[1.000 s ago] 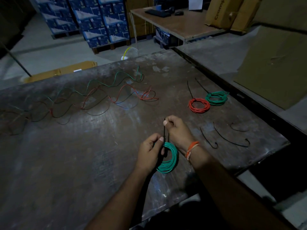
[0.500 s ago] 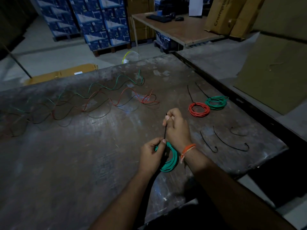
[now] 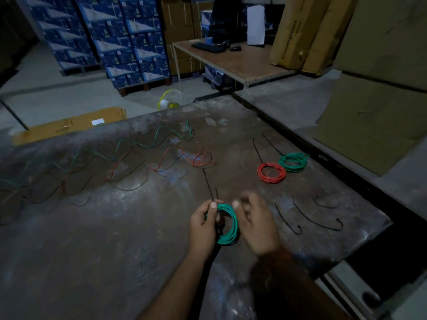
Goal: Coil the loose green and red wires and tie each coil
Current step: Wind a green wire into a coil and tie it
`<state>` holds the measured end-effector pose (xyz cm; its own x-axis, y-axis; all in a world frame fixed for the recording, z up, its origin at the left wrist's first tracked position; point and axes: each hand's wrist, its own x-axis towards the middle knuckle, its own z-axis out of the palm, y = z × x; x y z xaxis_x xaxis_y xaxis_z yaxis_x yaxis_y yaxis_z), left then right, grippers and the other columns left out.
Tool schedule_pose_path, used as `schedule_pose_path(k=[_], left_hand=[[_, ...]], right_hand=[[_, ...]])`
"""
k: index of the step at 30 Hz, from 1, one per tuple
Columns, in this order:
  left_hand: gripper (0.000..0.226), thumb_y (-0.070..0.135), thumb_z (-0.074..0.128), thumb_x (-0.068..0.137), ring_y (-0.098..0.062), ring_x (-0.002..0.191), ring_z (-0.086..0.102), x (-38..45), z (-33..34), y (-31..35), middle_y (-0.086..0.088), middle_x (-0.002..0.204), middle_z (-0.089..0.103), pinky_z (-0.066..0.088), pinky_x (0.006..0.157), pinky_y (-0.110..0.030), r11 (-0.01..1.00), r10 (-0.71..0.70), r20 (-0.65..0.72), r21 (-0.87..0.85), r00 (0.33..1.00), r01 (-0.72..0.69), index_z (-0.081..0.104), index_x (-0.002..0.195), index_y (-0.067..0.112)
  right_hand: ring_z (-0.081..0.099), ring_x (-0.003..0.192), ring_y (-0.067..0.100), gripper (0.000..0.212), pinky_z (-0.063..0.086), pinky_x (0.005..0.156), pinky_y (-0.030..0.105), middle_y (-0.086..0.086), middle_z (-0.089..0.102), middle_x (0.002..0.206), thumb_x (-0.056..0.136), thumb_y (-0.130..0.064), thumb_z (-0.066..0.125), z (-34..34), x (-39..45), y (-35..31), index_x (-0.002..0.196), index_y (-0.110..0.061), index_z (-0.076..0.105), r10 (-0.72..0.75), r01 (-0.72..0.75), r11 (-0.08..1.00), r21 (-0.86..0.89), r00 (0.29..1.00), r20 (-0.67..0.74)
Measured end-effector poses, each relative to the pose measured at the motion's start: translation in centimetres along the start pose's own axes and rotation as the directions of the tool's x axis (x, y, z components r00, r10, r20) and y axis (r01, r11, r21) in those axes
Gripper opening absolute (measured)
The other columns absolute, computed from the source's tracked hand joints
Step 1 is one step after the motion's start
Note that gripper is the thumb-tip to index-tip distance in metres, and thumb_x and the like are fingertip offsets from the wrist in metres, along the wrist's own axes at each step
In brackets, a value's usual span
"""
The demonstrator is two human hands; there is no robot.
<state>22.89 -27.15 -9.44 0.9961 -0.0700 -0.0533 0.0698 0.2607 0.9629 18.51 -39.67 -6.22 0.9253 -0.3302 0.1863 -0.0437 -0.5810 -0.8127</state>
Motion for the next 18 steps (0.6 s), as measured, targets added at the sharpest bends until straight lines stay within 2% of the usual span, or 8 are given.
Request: schedule_pose_path(k=[2, 4, 7, 9, 10, 13, 15, 18], left_hand=[[0.026, 0.034, 0.057, 0.097, -0.026, 0.076, 0.051, 0.8, 0.8, 0.3, -0.017, 0.081, 0.057, 0.041, 0.069, -0.037, 1.0, -0.025, 0.026, -0.006, 0.999, 0.025, 0.071, 0.097, 0.011], [0.024, 0.028, 0.054, 0.103, -0.025, 0.072, 0.048, 1.9, 1.5, 0.2, -0.014, 0.079, 0.054, 0.038, 0.062, -0.032, 0.998, -0.055, 0.046, -0.001, 0.997, 0.055, 0.072, 0.098, 0.013], [0.027, 0.022, 0.048, 0.106, -0.021, 0.062, 0.048, 3.8, 2.8, -0.3, -0.01, 0.069, 0.056, 0.039, 0.054, -0.027, 0.989, -0.102, 0.078, 0.115, 0.992, 0.093, 0.069, 0.095, 0.009], [0.029, 0.023, 0.048, 0.106, -0.015, 0.054, 0.052, 5.5, 3.6, -0.7, 0.0, 0.064, 0.062, 0.04, 0.056, -0.027, 0.952, -0.089, 0.12, 0.303, 0.989, 0.049, 0.065, 0.085, 0.012], [0.027, 0.024, 0.049, 0.105, -0.012, 0.058, 0.057, 6.3, 4.0, -0.8, 0.001, 0.067, 0.066, 0.041, 0.06, -0.029, 0.899, -0.061, 0.137, 0.437, 0.989, -0.005, 0.064, 0.084, 0.015], [0.031, 0.039, 0.049, 0.099, -0.022, 0.087, 0.064, 9.0, 5.1, -0.3, -0.007, 0.094, 0.071, 0.045, 0.073, -0.034, 0.644, 0.016, 0.245, 0.739, 0.969, -0.198, 0.067, 0.1, 0.014], [0.044, 0.047, 0.044, 0.093, -0.027, 0.095, 0.064, 10.8, 6.0, 0.0, -0.009, 0.101, 0.071, 0.048, 0.079, -0.037, 0.558, 0.015, 0.313, 0.785, 0.95, -0.268, 0.068, 0.106, 0.014], [0.037, 0.041, 0.049, 0.098, -0.031, 0.101, 0.062, 12.3, 6.8, -0.1, -0.014, 0.105, 0.068, 0.047, 0.082, -0.037, 0.508, 0.016, 0.339, 0.807, 0.94, -0.3, 0.067, 0.111, 0.012]], right_hand=[[0.072, 0.09, 0.012, 0.021, 0.059, 0.079, 0.038, -0.004, 0.075, 0.1, 0.098, -0.034, 0.063, 0.4, -1.4, 1.7, 0.116, -0.023, 0.06, 0.163, -0.174, 0.972, 0.16, 0.983, 0.083], [0.075, 0.074, 0.017, 0.016, 0.058, 0.065, 0.03, 0.0, 0.077, 0.085, 0.097, -0.016, 0.066, 0.8, -2.2, 2.1, 0.113, -0.018, 0.063, 0.278, -0.302, 0.879, 0.369, 0.953, 0.119], [0.071, 0.059, 0.021, 0.013, 0.055, 0.055, 0.024, 0.008, 0.074, 0.068, 0.096, -0.004, 0.064, 0.7, -0.9, 1.8, 0.103, -0.015, 0.063, 0.388, -0.368, 0.767, 0.525, 0.918, 0.077], [0.068, 0.053, 0.019, 0.007, 0.054, 0.053, 0.025, 0.008, 0.071, 0.06, 0.096, -0.003, 0.064, 0.3, 0.7, 2.1, 0.099, -0.01, 0.064, 0.446, -0.393, 0.739, 0.548, 0.894, 0.039], [0.068, 0.052, 0.018, 0.004, 0.055, 0.055, 0.027, 0.008, 0.07, 0.058, 0.097, -0.004, 0.064, 0.0, 1.7, 2.3, 0.099, -0.007, 0.064, 0.471, -0.404, 0.727, 0.555, 0.882, 0.025], [0.071, 0.057, 0.022, 0.006, 0.06, 0.067, 0.038, 0.008, 0.07, 0.059, 0.096, -0.008, 0.066, -0.6, 5.0, 3.3, 0.094, -0.013, 0.064, 0.518, -0.422, 0.725, 0.544, 0.855, -0.028], [0.073, 0.061, 0.025, 0.007, 0.062, 0.073, 0.044, 0.007, 0.071, 0.061, 0.096, -0.009, 0.066, -0.9, 7.3, 4.3, 0.09, -0.013, 0.065, 0.544, -0.444, 0.727, 0.524, 0.838, -0.045], [0.075, 0.063, 0.024, 0.01, 0.063, 0.077, 0.05, 0.003, 0.072, 0.064, 0.095, -0.017, 0.067, -0.9, 9.9, 5.9, 0.092, -0.007, 0.068, 0.543, -0.486, 0.785, 0.385, 0.838, -0.049]])
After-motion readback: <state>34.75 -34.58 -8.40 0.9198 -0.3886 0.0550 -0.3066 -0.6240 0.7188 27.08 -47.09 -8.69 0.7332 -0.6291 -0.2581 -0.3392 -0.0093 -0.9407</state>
